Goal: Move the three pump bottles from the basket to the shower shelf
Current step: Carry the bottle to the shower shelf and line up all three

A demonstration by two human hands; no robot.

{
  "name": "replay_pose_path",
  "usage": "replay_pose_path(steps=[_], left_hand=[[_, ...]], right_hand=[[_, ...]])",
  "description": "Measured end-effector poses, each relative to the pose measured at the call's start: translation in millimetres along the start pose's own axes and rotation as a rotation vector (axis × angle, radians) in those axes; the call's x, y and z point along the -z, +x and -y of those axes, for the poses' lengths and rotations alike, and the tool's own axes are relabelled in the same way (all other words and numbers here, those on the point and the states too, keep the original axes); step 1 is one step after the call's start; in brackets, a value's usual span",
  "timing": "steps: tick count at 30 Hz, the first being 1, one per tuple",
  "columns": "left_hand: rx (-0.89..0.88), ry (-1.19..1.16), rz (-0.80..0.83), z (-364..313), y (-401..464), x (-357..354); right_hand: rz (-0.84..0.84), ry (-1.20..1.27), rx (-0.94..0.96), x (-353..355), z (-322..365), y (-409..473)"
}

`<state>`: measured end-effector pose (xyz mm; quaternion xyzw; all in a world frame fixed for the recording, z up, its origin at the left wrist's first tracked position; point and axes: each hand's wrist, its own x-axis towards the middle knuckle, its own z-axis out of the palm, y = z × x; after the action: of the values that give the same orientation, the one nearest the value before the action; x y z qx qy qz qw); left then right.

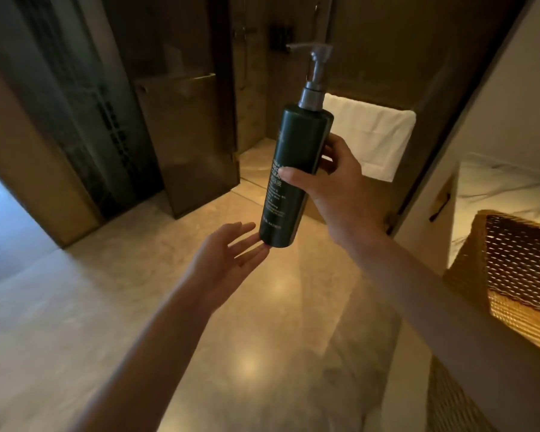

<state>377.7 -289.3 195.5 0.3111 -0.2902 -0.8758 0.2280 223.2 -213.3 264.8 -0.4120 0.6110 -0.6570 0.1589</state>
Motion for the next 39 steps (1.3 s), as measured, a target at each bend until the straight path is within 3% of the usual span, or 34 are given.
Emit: replay_pose_path(steps=[13,25,39], left_hand=[[0.148,-0.049,-0.115,-78,122,53],[0.096,-0.016,-0.256,-228,359,4],[0.074,-0.046,-0.202,-397,628,29]], right_hand=[[0.048,-0.009,-0.115,-80,-87,125],[0.067,0.043,-0.071,-114,-159,391],[0.074,-0.025,-0.012,-206,-262,680]])
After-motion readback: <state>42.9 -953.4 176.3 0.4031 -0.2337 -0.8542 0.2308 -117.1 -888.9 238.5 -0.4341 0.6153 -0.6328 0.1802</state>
